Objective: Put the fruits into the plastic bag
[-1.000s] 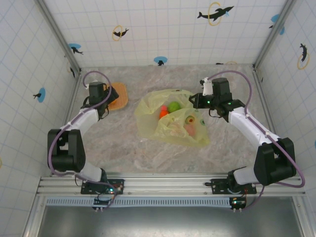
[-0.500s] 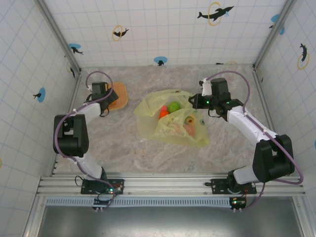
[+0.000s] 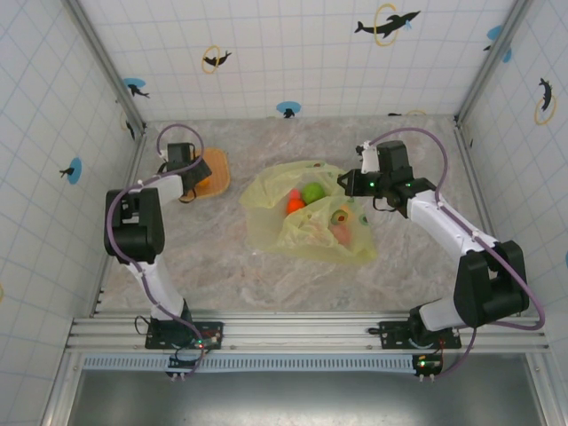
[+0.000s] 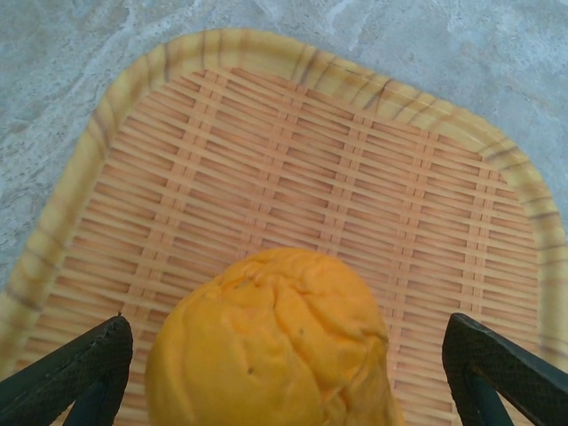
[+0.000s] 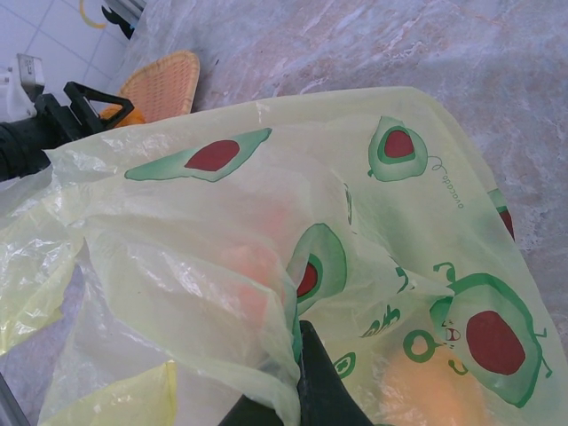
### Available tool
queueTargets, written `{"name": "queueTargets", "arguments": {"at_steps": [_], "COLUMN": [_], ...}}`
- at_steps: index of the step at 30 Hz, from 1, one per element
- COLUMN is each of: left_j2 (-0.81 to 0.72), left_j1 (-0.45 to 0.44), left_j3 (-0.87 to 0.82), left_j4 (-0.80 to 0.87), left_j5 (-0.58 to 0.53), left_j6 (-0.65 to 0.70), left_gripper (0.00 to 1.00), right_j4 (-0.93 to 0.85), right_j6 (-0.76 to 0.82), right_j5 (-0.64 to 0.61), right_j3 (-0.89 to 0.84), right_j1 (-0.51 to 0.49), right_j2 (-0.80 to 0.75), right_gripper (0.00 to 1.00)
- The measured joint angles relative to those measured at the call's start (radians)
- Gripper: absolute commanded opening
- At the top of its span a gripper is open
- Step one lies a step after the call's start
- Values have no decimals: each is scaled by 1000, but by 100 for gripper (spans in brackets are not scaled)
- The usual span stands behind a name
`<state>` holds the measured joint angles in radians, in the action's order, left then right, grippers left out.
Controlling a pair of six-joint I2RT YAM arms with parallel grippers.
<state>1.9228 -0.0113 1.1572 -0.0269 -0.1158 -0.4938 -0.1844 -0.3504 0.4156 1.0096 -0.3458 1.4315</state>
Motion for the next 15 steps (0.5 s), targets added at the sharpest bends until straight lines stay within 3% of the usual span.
{"name": "queueTargets", "arguments": {"at_steps": [15], "left_j2": [89], "left_j1": [0], "left_j3": [81], "left_j4": [21], "left_j5": [26], "left_j6": [23], "left_gripper": [78], "right_j4": [0], "right_j6": [0], "right_j5": [0], "right_j3": [0], "right_j1": [0], "right_j2": [0], "right_gripper": [0]}}
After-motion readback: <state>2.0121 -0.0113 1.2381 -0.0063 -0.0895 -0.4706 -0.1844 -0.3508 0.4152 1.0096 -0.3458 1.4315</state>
